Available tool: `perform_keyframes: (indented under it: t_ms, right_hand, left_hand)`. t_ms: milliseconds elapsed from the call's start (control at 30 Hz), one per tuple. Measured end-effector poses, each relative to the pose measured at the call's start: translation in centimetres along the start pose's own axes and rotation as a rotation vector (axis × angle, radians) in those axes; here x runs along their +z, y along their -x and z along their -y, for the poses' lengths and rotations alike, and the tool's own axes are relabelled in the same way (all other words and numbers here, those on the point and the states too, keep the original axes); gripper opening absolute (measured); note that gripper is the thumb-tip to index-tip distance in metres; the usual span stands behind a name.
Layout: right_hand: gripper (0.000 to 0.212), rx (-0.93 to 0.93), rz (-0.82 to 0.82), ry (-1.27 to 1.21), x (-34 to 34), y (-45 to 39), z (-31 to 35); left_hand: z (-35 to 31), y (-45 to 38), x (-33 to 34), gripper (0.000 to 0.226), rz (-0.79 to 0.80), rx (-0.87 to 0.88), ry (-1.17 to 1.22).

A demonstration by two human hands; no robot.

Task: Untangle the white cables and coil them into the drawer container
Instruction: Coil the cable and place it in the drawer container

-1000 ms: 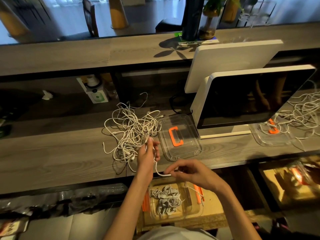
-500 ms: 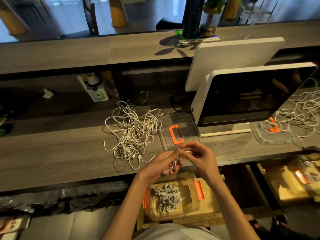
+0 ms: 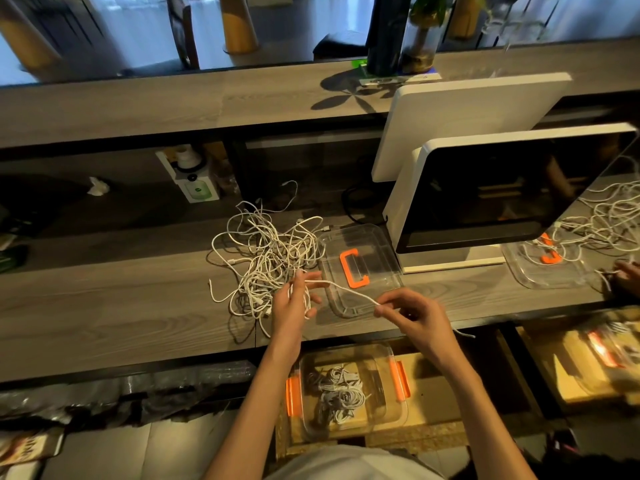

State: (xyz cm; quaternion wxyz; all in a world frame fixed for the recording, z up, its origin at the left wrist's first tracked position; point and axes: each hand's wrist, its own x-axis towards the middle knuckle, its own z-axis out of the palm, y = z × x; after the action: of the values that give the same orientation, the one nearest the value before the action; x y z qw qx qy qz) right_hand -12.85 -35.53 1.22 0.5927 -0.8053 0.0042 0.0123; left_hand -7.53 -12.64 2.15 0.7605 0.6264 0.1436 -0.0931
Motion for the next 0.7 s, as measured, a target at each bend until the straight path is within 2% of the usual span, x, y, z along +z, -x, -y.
perform_keyframes:
  t_ms: [267, 400, 467, 567, 633, 700]
  right_hand:
    - [0.02, 0.029, 0.079, 0.005, 1.4, 0.2, 0.1]
    - [0.011, 0.051, 0.243, 0.02, 2.0, 0.3, 0.4]
    - [0.011, 0.03, 0.355, 0.023, 2.4, 0.3, 0.9]
    - [0.013, 0.012, 0.423, -0.01, 2.9, 0.3, 2.0]
    - [0.013, 0.004, 0.404, -0.069, 3.3, 0.1, 2.6]
    - [0.013, -0.011, 0.31, -0.153, 3.7, -0.3, 3.2]
  left_hand:
    - [0.5, -0.7, -0.2, 0.053, -0.088, -0.096, 0.417]
    - [0.8, -1.2, -0.2, 0.048, -0.106, -0.106, 0.512]
    - [0.8, -1.2, -0.1, 0.046, -0.095, -0.074, 0.463]
    - [0.9, -0.8, 0.1, 0.045, -0.087, -0.024, 0.205]
    - [0.8, -0.3, 0.3, 0.047, -0.036, -0.042, -0.005]
    - [0.6, 0.2, 0.6, 0.051, 0.062, -0.1, -0.193]
